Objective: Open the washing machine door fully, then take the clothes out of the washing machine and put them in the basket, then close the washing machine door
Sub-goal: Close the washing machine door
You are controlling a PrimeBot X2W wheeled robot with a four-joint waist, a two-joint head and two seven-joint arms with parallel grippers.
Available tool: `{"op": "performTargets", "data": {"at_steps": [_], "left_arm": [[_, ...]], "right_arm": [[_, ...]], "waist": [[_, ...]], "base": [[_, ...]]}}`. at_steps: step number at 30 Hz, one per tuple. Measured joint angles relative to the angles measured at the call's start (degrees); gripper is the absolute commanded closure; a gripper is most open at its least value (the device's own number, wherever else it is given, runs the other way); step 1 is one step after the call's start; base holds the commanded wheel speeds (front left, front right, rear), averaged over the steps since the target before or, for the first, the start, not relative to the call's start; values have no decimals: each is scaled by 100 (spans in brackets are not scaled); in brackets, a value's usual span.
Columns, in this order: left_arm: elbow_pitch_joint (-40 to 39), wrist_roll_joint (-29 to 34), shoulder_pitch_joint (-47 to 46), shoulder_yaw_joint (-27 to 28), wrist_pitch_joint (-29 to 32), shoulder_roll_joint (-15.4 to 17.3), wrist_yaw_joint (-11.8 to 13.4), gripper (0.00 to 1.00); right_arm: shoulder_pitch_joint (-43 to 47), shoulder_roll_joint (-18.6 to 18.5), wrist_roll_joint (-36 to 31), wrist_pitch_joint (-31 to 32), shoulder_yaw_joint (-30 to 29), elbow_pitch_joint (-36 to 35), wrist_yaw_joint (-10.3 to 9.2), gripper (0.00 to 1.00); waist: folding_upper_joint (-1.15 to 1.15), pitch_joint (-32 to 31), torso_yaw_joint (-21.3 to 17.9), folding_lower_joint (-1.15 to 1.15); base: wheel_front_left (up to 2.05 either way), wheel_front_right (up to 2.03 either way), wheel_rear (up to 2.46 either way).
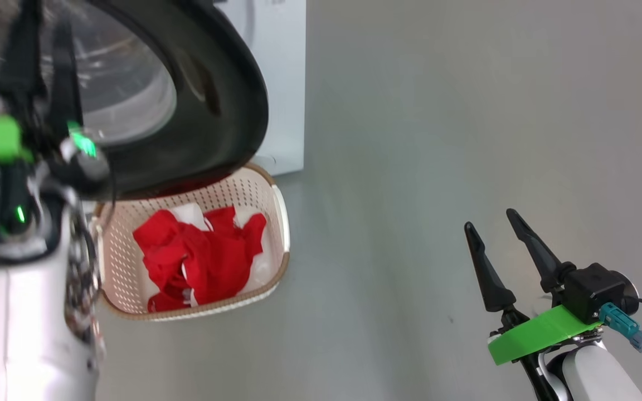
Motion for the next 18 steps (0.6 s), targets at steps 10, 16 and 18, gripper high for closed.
{"op": "performTargets", "data": {"at_steps": [10, 16, 18], "left_arm": [[-569, 934, 1951, -125, -422, 387, -382, 0], [-1115, 2242, 3373, -436, -1050, 824, -481, 0], [-1348, 2705, 3808, -552, -1326, 909, -522, 0]], "right_arm": [[377, 7, 42, 0, -5, 97, 0, 0], [619, 25, 138, 0, 3, 132, 0, 0], [698, 27, 138, 0, 9, 136, 0, 0]], "waist": [[0, -717, 120, 0], [0, -1190, 163, 0], [0, -1336, 169, 0]], "base": [[0, 0, 0], [0, 0, 0], [0, 0, 0]]}}
